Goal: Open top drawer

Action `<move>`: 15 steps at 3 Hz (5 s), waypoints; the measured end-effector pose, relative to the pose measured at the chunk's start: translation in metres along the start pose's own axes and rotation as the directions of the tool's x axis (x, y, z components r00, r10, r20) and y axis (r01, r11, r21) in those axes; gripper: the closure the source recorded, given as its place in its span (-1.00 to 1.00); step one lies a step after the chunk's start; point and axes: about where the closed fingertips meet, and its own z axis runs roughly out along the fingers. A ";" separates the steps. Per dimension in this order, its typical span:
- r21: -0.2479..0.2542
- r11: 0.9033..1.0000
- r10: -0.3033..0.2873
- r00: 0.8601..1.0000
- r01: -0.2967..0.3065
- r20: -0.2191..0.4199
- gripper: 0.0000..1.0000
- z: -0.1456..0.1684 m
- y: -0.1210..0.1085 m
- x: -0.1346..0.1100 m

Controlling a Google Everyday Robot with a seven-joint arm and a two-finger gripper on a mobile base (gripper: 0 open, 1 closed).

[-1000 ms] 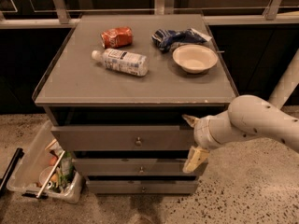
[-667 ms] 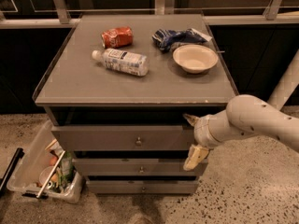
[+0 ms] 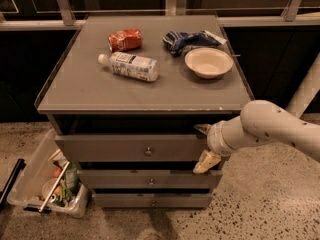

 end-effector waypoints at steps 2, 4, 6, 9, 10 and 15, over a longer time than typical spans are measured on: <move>-0.027 0.999 -0.047 0.999 0.047 0.010 0.32 0.000 0.003 -0.012; -0.053 0.997 -0.061 0.998 0.063 0.028 1.00 -0.008 0.016 -0.019; -0.061 0.997 -0.050 0.998 0.052 0.037 0.15 -0.016 0.032 -0.015; -0.080 0.996 -0.034 0.997 0.039 0.069 -1.00 -0.019 0.052 -0.005; -0.105 0.994 -0.002 0.992 0.016 0.127 -0.61 -0.038 0.100 0.013; -0.112 0.994 0.012 0.989 0.004 0.144 1.00 -0.068 0.116 0.011</move>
Offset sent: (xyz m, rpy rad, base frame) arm -0.0073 0.0209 0.0139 -0.0173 -0.0045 0.1199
